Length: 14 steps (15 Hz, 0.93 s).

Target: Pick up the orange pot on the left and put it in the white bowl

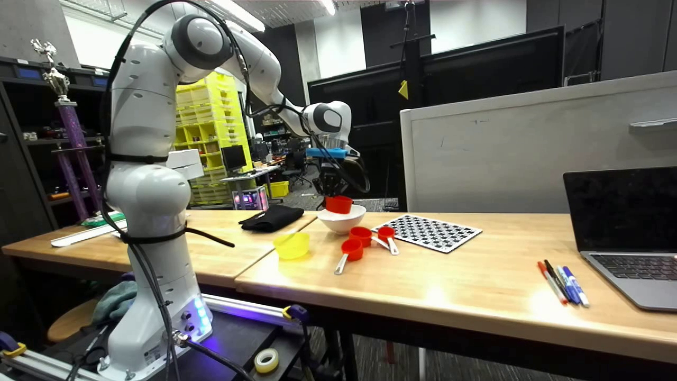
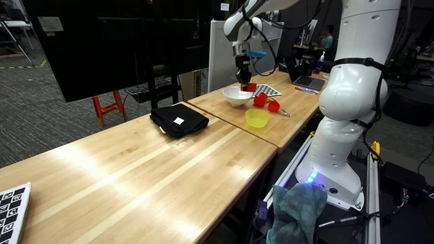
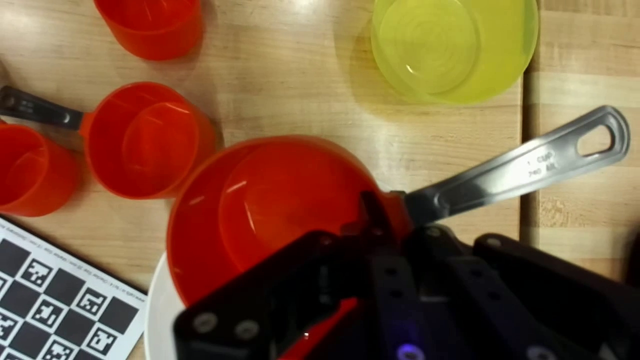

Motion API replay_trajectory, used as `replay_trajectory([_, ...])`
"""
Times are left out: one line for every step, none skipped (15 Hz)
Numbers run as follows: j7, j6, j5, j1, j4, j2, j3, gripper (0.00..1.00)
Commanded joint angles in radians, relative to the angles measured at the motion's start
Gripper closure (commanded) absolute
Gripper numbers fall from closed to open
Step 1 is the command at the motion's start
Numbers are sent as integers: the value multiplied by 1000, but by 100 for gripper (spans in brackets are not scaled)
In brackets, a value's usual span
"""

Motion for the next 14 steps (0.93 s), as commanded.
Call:
replay_trajectory([-38,-34,-3,-6,53,28,2,98])
replay_trajectory([-52,-36,-1,-8,65,36,4,98])
replay_trajectory([-59,-37,-1,-9,75,43,4,98])
replay_trajectory([-69,-39,0,-11,88,53,5,98])
replay_trajectory([-79,-41,0,-14,100,61,6,98])
replay_trajectory([-86,-43,1,-16,110,67,7,98])
replay_trajectory([-95,-47,1,-19,119,73,8,98])
replay_trajectory([-96,-51,-1,-19,129,78,8,93])
replay_trajectory([-99,-54,-3,-21,137,82,8,68])
replay_trajectory([-100,-58,-5,-21,142,84,8,66])
replay_trajectory([-101,-61,-6,-22,147,84,8,62])
replay_trajectory([-100,-63,-5,-23,148,83,8,57])
replay_trajectory([-99,-68,-5,-24,150,81,7,50])
replay_trajectory([-99,-71,-6,-25,152,80,7,44])
